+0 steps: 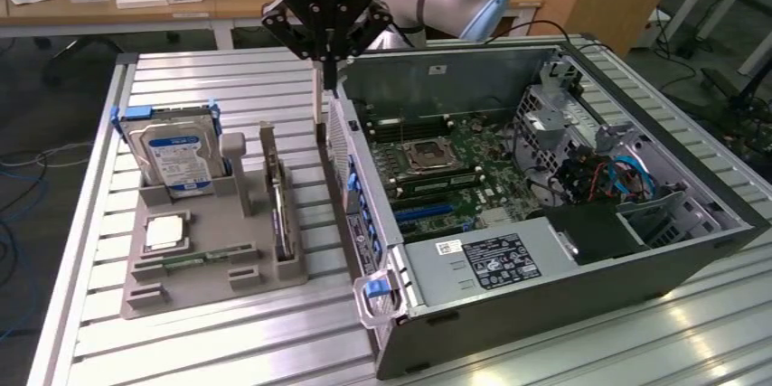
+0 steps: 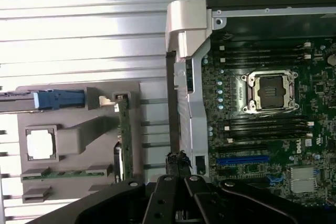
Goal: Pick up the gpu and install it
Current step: 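Reach for the gpu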
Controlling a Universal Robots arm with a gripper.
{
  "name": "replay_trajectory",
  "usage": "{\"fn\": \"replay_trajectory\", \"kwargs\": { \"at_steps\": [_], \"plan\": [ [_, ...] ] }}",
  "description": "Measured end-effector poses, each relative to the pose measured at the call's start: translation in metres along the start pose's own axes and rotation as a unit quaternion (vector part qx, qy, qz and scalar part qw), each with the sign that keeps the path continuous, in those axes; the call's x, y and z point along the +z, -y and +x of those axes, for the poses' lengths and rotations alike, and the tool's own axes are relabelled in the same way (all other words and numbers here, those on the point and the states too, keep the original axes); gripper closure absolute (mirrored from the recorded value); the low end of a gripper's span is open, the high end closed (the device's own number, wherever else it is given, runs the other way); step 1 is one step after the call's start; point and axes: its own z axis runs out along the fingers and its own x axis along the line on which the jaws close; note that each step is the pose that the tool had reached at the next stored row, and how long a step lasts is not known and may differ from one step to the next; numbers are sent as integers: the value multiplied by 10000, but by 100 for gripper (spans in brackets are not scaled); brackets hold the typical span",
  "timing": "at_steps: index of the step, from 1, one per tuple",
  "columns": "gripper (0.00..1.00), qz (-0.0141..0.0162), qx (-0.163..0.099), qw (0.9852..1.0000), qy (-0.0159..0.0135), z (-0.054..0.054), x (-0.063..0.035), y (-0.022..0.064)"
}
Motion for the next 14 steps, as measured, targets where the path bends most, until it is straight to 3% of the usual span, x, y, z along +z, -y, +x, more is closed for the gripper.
{"fn": "replay_trajectory", "kwargs": {
  "at_steps": [14],
  "plan": [
    [89, 0, -1, 10000, 0, 445, -1, -3]
  ]
}}
